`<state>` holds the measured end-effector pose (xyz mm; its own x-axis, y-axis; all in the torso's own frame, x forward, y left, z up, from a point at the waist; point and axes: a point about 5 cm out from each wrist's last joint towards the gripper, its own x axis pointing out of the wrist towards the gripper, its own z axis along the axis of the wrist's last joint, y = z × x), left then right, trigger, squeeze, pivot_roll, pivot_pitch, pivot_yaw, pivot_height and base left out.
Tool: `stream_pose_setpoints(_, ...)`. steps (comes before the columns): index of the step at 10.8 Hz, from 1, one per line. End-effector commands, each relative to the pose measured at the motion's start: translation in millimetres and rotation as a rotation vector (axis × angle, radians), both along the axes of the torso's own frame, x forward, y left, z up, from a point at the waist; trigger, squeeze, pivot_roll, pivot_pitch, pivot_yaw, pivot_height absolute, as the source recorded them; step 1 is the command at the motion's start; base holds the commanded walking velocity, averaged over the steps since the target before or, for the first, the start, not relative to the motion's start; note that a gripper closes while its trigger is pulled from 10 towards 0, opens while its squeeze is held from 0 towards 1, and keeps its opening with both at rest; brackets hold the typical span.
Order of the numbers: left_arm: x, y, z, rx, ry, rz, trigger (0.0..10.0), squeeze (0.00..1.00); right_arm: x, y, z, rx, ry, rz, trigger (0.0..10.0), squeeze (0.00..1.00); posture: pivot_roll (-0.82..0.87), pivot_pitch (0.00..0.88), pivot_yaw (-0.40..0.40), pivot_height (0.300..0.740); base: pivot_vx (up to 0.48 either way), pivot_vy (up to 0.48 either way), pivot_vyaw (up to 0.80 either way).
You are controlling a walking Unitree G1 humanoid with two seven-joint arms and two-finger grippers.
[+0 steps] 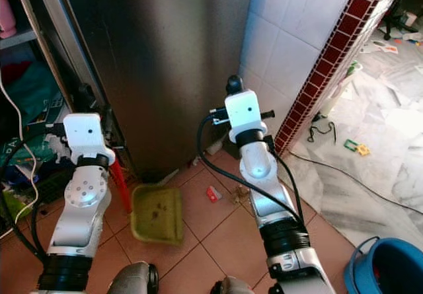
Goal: Sweep floor
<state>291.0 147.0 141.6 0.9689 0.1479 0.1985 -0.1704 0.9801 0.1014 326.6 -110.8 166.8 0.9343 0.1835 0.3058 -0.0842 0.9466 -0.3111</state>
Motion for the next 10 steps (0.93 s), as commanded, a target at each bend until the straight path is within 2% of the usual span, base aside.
stream_pose_setpoints(1, -0.8, -7.4, 7.0, -0.007, -0.051, -0.029, 10.0, 0.00, -2.0, 1.4, 10.4, -0.031, -0.058, 0.010, 10.0, 0.00, 0.01, 0.051, -0.077, 0.740, 0.277, -0.311, 0.00)
stream_pose_setpoints(2, -1.1, -8.1, 6.8, -0.008, -0.051, -0.030, 10.0, 0.00, -2.2, 2.5, 10.7, -0.030, -0.058, 0.016, 10.0, 0.00, 0.01, 0.051, -0.077, 0.740, 0.277, -0.311, 0.00)
stream_pose_setpoints(4, -1.5, -11.6, 6.9, -0.020, -0.049, -0.043, 10.0, 0.00, -2.3, 8.5, 12.8, -0.022, -0.068, 0.041, 10.0, 0.00, 0.01, 0.050, -0.075, 0.740, 0.000, -0.446, 0.00)
stream_pose_setpoints(8, -1.5, -11.9, 7.2, -0.019, -0.050, -0.049, 10.0, 0.00, -2.1, 10.0, 13.9, 0.001, -0.073, 0.051, 10.0, 0.00, 0.02, 0.046, -0.067, 0.740, 0.000, -0.450, 0.00)
stream_pose_setpoints(10, -3.3, -11.9, 9.1, -0.012, -0.062, -0.011, 10.0, 0.00, -2.9, 10.7, 12.8, 0.004, -0.071, 0.060, 10.0, 0.00, 0.02, 0.046, -0.066, 0.740, 0.000, 0.000, 0.00)
